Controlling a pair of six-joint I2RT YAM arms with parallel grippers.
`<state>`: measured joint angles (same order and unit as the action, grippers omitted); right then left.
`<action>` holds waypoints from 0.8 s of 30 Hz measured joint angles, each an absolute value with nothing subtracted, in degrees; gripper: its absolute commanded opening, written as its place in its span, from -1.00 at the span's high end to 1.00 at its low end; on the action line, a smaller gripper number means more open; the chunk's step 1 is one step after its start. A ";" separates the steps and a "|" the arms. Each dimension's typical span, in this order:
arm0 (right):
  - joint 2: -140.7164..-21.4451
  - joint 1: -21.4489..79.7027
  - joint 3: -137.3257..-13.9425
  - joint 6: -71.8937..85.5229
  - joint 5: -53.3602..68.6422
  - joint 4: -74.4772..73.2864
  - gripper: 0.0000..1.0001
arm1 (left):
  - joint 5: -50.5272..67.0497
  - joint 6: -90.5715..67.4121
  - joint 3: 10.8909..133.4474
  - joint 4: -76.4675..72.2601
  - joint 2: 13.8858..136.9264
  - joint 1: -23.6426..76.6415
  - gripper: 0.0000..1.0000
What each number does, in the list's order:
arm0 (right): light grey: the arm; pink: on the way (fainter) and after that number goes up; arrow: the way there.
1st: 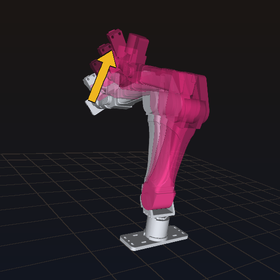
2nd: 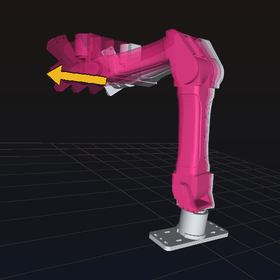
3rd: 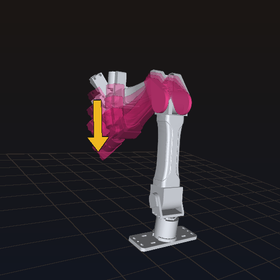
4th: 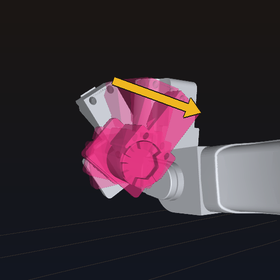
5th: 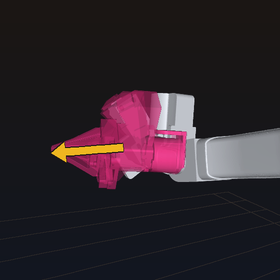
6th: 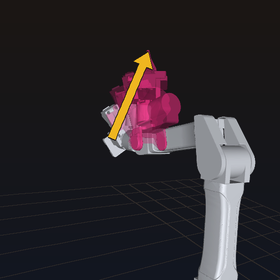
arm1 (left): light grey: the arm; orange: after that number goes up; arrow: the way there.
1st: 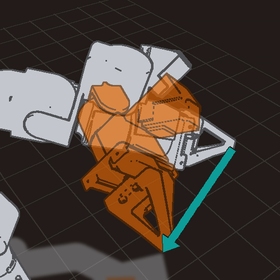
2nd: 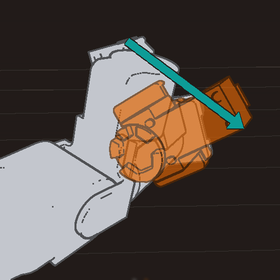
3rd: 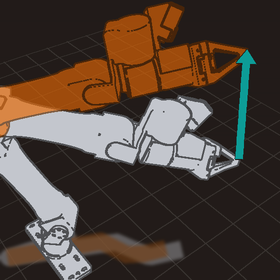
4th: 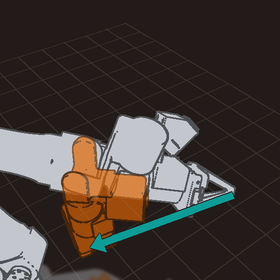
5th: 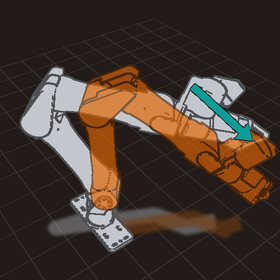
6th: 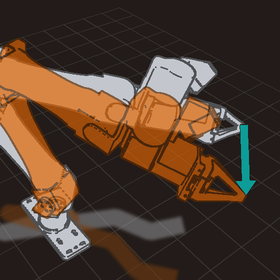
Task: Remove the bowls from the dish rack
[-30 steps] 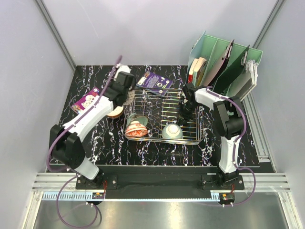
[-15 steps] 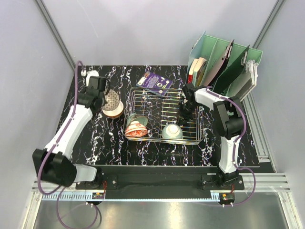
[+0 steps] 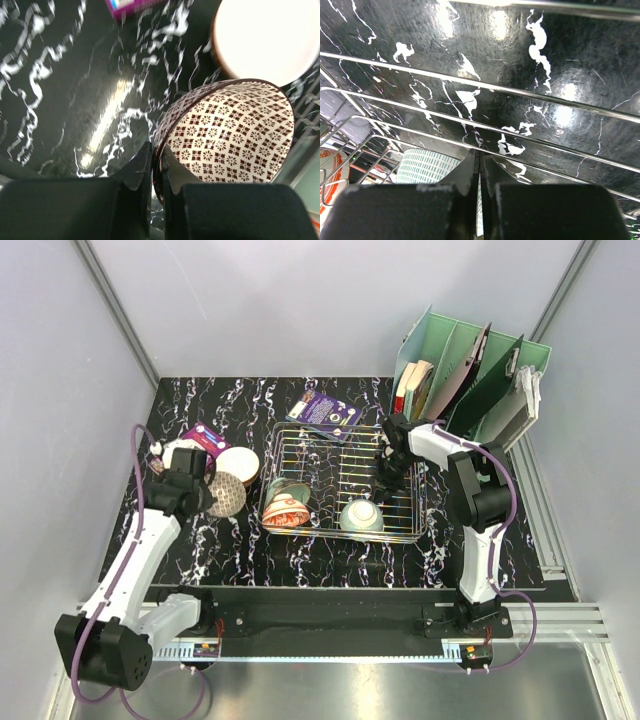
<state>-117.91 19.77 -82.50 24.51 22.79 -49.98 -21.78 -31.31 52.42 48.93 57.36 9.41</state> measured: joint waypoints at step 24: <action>-117.91 19.92 -82.76 24.03 22.00 -50.43 0.92 | -16.67 -38.00 37.69 41.04 60.88 8.54 1.00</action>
<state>-117.91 19.92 -82.76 24.03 22.00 -50.43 -16.67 -38.00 37.69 41.04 60.88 8.54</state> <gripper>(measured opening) 0.036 0.099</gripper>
